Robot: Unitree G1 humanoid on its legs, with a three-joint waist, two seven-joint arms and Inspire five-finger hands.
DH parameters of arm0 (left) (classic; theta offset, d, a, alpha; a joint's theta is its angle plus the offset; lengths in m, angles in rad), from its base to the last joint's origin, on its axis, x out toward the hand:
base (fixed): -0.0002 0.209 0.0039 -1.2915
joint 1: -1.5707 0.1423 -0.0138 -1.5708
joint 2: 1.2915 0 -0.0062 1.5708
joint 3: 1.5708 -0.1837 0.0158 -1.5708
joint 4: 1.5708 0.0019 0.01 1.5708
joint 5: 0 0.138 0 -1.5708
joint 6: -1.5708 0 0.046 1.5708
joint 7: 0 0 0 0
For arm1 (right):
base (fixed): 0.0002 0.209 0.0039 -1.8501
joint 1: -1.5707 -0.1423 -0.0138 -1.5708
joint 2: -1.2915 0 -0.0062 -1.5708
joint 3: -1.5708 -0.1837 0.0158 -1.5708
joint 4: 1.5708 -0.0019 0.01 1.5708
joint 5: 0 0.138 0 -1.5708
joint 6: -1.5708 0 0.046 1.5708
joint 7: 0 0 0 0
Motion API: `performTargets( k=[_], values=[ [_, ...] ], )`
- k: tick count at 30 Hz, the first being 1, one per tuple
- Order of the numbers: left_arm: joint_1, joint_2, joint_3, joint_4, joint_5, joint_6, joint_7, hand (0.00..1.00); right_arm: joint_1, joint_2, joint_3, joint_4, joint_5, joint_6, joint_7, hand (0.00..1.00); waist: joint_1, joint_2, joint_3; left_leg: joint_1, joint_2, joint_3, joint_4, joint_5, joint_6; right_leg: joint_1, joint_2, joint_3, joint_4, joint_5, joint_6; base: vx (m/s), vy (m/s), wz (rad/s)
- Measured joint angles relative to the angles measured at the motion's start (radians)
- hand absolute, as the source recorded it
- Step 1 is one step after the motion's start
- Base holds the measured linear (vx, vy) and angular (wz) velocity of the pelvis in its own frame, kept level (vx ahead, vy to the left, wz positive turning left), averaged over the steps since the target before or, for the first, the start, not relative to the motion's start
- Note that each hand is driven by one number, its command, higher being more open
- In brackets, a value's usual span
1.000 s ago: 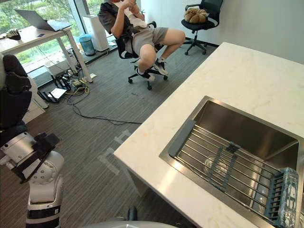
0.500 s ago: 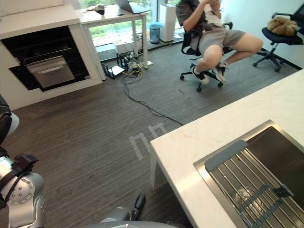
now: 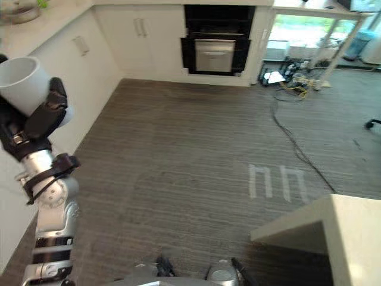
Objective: Walk over to the sink, pick up the cup, carry it to the dishwasher, place the cup inside the dishwasher, then close the dishwasher door
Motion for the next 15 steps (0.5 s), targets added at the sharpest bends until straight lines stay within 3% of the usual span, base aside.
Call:
performTargets(
  k=[2, 3, 4, 5, 6, 7, 9, 10, 11, 12, 15],
  values=[
    [0.002, -0.002, -0.031, -0.003, -0.035, 0.012, -0.014, 0.00, -0.016, -0.020, -0.005, 0.004, -0.052, -0.021, 0.021, 1.00, -0.016, 0.001, -0.007, 0.036, -0.107, -0.056, -0.054, -0.008, 0.016, 0.006, -0.088, 0.043, 0.050, -0.020, 0.042, -0.05, 0.273, 0.18],
    [-0.004, -0.002, -0.041, -0.005, -0.035, 0.017, -0.019, 0.00, -0.019, -0.026, -0.010, 0.007, -0.059, -0.026, 0.022, 1.00, -0.020, 0.005, -0.006, 0.041, -0.120, -0.071, -0.065, -0.022, 0.026, 0.001, -0.098, 0.053, 0.070, -0.017, 0.043, -0.06, 0.277, 0.35],
    [-0.019, -0.003, -0.069, -0.007, -0.044, 0.034, -0.033, 0.00, -0.020, -0.028, -0.021, 0.004, -0.057, -0.042, 0.020, 1.00, -0.019, 0.003, -0.004, 0.052, -0.149, -0.096, -0.094, -0.034, 0.054, -0.032, -0.118, 0.104, 0.152, 0.003, 0.015, -0.06, 0.211, 0.40],
    [-0.027, -0.010, -0.101, -0.005, -0.055, 0.054, -0.050, 0.00, -0.014, -0.024, -0.021, -0.008, -0.043, -0.050, 0.014, 1.00, -0.030, 0.005, -0.005, 0.053, -0.160, -0.130, -0.109, -0.034, 0.059, -0.075, -0.122, 0.171, 0.235, 0.038, -0.051, -0.08, 0.233, 0.94],
    [-0.033, -0.012, -0.159, 0.002, -0.067, 0.079, -0.086, 0.00, 0.001, -0.009, -0.019, -0.027, -0.010, -0.062, 0.017, 1.00, -0.060, 0.004, -0.005, 0.056, -0.168, -0.211, -0.122, -0.027, 0.069, -0.132, -0.081, 0.295, 0.330, 0.065, -0.086, -0.04, 0.129, 1.16],
    [-0.034, -0.014, -0.186, 0.009, -0.074, 0.086, -0.106, 0.00, 0.007, 0.003, -0.018, -0.035, -0.003, -0.072, 0.017, 1.00, -0.074, 0.004, -0.004, 0.057, -0.169, -0.254, -0.131, -0.022, 0.064, -0.142, -0.038, 0.354, 0.344, 0.052, -0.064, 0.01, 0.113, 1.61],
    [-0.035, -0.034, -0.301, 0.032, -0.115, 0.100, -0.180, 0.00, 0.023, 0.043, 0.011, -0.052, 0.009, -0.128, 0.015, 1.00, -0.101, 0.008, -0.002, 0.056, -0.169, -0.373, -0.193, -0.017, 0.056, -0.158, 0.123, 0.481, 0.209, 0.007, 0.006, 0.05, 0.039, 1.56],
    [-0.035, -0.040, -0.329, 0.031, -0.117, 0.102, -0.190, 0.00, 0.025, 0.054, 0.012, -0.051, 0.008, -0.140, 0.013, 1.00, -0.096, 0.004, -0.005, 0.056, -0.176, -0.377, -0.219, -0.005, 0.036, -0.160, 0.147, 0.489, 0.117, 0.015, 0.015, 0.17, -0.009, 1.22],
    [-0.040, -0.035, -0.360, 0.011, -0.118, 0.115, -0.210, 0.00, 0.028, 0.076, 0.032, -0.051, 0.009, -0.159, 0.008, 1.00, -0.090, -0.048, -0.010, 0.016, -0.203, -0.394, -0.140, 0.014, 0.026, -0.179, 0.128, 0.495, -0.035, 0.101, -0.019, 0.21, -0.050, 0.79],
    [-0.028, -0.057, -0.364, 0.011, -0.116, 0.132, -0.217, 0.00, 0.002, 0.070, 0.054, -0.023, 0.009, -0.159, 0.002, 1.00, -0.070, -0.060, 0.004, 0.012, -0.217, -0.379, -0.117, -0.007, 0.109, -0.182, 0.114, 0.507, -0.026, 0.104, 0.053, 0.22, -0.049, 0.49],
    [0.063, -0.109, -0.413, 0.011, -0.112, 0.178, -0.231, 0.00, -0.030, 0.056, 0.087, -0.007, 0.010, -0.144, -0.017, 1.00, -0.032, -0.017, -0.022, 0.021, -0.186, -0.379, -0.114, -0.025, 0.091, -0.117, 0.155, 0.493, -0.159, 0.139, 0.044, 0.17, 0.012, -0.05]
  ],
)
